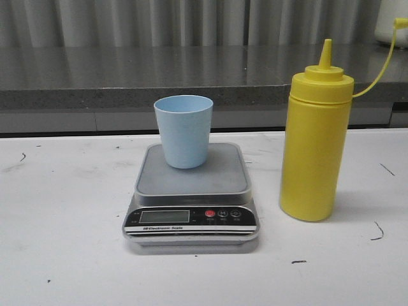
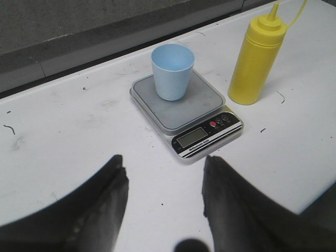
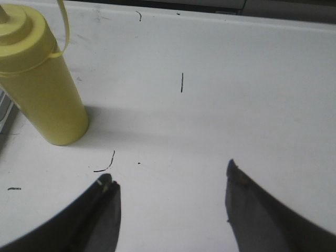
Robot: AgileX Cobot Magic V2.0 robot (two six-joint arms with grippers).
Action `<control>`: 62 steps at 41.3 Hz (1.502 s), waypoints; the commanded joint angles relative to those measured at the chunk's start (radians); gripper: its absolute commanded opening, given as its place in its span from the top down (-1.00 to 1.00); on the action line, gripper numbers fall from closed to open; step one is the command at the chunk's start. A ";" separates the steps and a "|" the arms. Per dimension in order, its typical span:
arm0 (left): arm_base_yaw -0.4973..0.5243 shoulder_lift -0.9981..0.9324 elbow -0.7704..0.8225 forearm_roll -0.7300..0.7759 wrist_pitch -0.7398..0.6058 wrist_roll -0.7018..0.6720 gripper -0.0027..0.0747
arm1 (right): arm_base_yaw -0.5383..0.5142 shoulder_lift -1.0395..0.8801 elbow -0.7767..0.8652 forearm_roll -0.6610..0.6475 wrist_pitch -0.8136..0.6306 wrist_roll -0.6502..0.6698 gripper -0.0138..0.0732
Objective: Pour seasoning into cup on scale with both arms
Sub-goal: 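Move the right gripper toward the yellow squeeze bottle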
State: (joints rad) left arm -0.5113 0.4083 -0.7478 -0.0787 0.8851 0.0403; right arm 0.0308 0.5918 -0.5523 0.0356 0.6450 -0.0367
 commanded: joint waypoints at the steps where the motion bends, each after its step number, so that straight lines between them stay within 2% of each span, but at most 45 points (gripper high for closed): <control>1: 0.001 0.006 -0.023 -0.015 -0.071 -0.001 0.06 | 0.001 0.007 -0.034 -0.006 -0.057 -0.004 -0.38; 20: 0.001 0.006 -0.023 -0.015 -0.071 -0.001 0.06 | 0.001 0.007 -0.034 0.023 -0.085 -0.004 -0.38; 25: 0.001 0.006 -0.023 -0.015 -0.071 -0.001 0.06 | 0.043 0.007 -0.034 0.032 -0.082 -0.030 -0.39; 33: 0.001 0.006 -0.023 -0.015 -0.071 -0.001 0.06 | 0.157 0.007 -0.035 0.031 -0.077 -0.072 -0.73; 39: 0.001 0.006 -0.023 -0.015 -0.071 -0.001 0.06 | 0.196 0.012 -0.041 0.037 -0.064 -0.072 -0.73; 47: 0.001 0.006 -0.023 -0.015 -0.071 -0.001 0.06 | 0.205 0.099 -0.101 0.135 -0.005 -0.071 -0.73; 54: 0.001 0.006 -0.023 -0.015 -0.071 -0.001 0.06 | 0.205 0.235 -0.089 0.207 -0.059 -0.105 -0.73; 57: 0.001 0.006 -0.023 -0.015 -0.071 -0.001 0.06 | 0.205 0.287 -0.068 0.208 -0.128 -0.139 -0.73; 62: 0.001 0.006 -0.023 -0.015 -0.071 -0.001 0.06 | 0.227 0.347 0.006 0.240 -0.324 -0.157 -0.73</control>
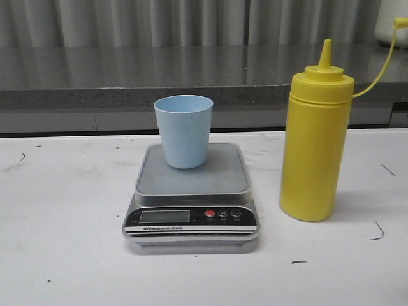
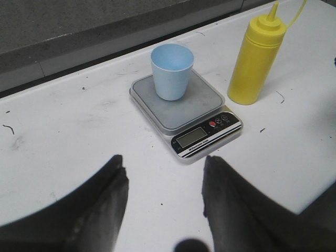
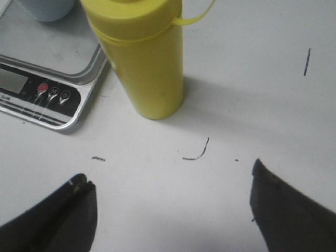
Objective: Pour seasoning into cup on scale with both arms
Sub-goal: 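Move the right gripper toward the yellow squeeze bottle, then close the right gripper around the yellow bottle's body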
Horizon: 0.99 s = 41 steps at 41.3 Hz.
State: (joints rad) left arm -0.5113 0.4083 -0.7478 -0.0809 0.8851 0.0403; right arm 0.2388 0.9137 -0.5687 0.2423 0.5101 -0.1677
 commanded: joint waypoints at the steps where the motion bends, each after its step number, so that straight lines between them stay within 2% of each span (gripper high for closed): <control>1: 0.001 0.006 -0.023 -0.013 -0.071 -0.001 0.06 | 0.026 0.032 0.034 0.034 -0.229 -0.026 -0.73; 10: 0.001 0.006 -0.023 -0.013 -0.071 -0.001 0.06 | 0.170 0.124 0.210 0.035 -0.680 -0.021 -0.73; 15: 0.001 0.006 -0.023 -0.013 -0.071 -0.001 0.06 | 0.209 0.202 0.253 0.035 -0.871 0.008 -0.73; 32: 0.001 0.006 -0.023 -0.013 -0.071 -0.001 0.06 | 0.216 0.525 0.255 -0.067 -1.368 0.180 -0.73; 41: 0.001 0.006 -0.023 -0.013 -0.071 -0.001 0.06 | 0.215 0.698 0.243 -0.085 -1.628 0.186 -0.73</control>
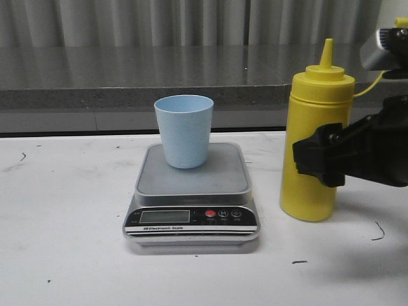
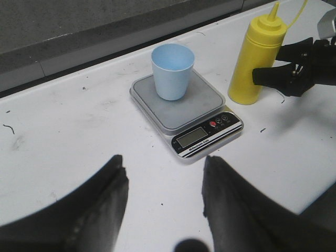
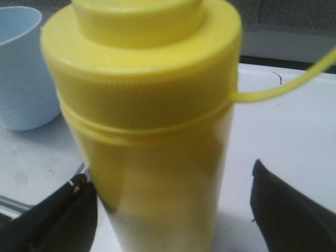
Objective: Pour seasoning into cup on scale with both arms
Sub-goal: 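Close the right gripper around the yellow bottle's body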
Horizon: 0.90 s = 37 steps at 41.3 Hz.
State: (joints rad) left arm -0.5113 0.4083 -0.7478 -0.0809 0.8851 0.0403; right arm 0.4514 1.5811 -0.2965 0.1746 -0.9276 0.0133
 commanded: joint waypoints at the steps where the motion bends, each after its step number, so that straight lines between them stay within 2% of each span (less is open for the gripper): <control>1: 0.001 0.006 -0.023 -0.013 -0.071 -0.001 0.06 | 0.002 0.045 -0.033 -0.018 -0.211 0.005 -0.73; 5: 0.001 0.006 -0.023 -0.013 -0.071 -0.001 0.06 | 0.002 0.105 -0.058 -0.019 -0.276 0.005 -0.73; 15: 0.001 0.006 -0.023 -0.013 -0.071 -0.001 0.06 | 0.002 0.195 -0.118 -0.018 -0.287 0.005 -0.71; 18: 0.001 0.006 -0.023 -0.013 -0.071 -0.001 0.06 | 0.002 0.196 -0.119 -0.018 -0.284 0.005 -0.57; 22: 0.001 0.006 -0.023 -0.013 -0.071 -0.001 0.06 | 0.002 0.196 -0.119 -0.018 -0.283 0.005 -0.26; 26: 0.001 0.006 -0.023 -0.013 -0.071 -0.001 0.06 | 0.002 0.178 -0.119 -0.018 -0.275 0.005 -0.15; 29: 0.001 0.006 -0.023 -0.013 -0.071 -0.001 0.06 | 0.002 0.144 -0.119 -0.018 -0.224 0.005 -0.15; 37: 0.001 0.006 -0.023 -0.013 -0.071 -0.001 0.06 | 0.002 -0.037 -0.150 -0.010 0.033 -0.056 -0.15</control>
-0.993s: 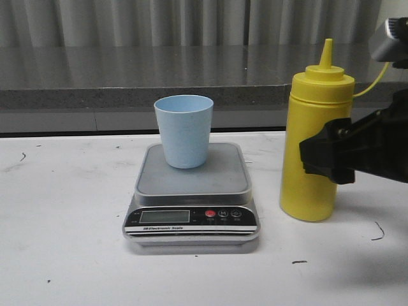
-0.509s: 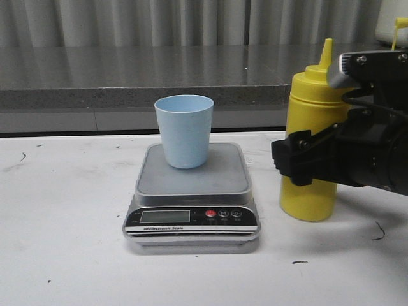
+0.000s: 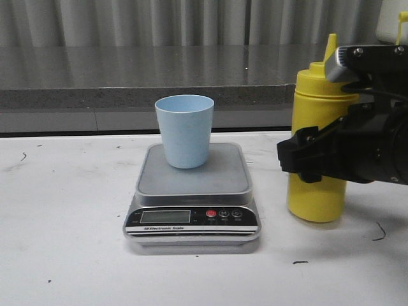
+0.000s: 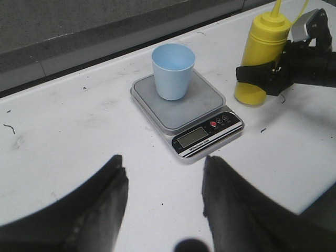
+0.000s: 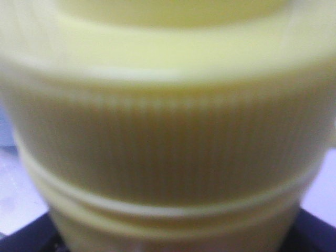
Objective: Pour seasoning into cup on scale with both arms
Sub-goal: 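Close the right gripper around the yellow bottle's body, then lift the bottle and tilt its nozzle down over the cup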
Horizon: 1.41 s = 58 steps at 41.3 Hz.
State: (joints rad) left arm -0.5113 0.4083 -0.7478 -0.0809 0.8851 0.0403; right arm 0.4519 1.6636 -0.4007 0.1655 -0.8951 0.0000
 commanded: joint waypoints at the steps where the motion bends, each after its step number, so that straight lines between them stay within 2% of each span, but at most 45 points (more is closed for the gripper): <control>1: 0.001 0.006 -0.023 -0.013 -0.071 -0.001 0.06 | 0.002 -0.145 -0.057 -0.001 0.050 -0.060 -0.15; 10: 0.001 0.006 -0.023 -0.013 -0.071 -0.001 0.06 | 0.002 -0.288 -0.255 -0.001 0.522 -0.194 -0.15; 19: 0.001 0.006 -0.023 -0.013 -0.071 -0.001 0.06 | 0.002 -0.289 -0.528 -0.018 0.989 -0.328 -0.15; 33: 0.001 0.006 -0.023 -0.013 -0.071 -0.001 0.06 | 0.011 -0.139 -0.885 -0.276 1.480 -0.339 -0.11; 43: 0.001 0.006 -0.023 -0.013 -0.071 -0.001 0.06 | 0.091 -0.011 -1.015 -0.570 1.668 -0.339 -0.11; 52: 0.001 0.006 -0.023 -0.013 -0.071 -0.001 0.06 | 0.147 0.041 -1.015 -0.856 1.710 -0.339 -0.11; 58: 0.001 0.006 -0.023 -0.013 -0.071 -0.001 0.06 | 0.163 0.056 -1.015 -0.958 1.694 -0.355 -0.11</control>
State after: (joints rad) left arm -0.5113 0.4083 -0.7478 -0.0809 0.8866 0.0403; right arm 0.6077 1.7670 -1.3712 -0.6545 0.8306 -0.3259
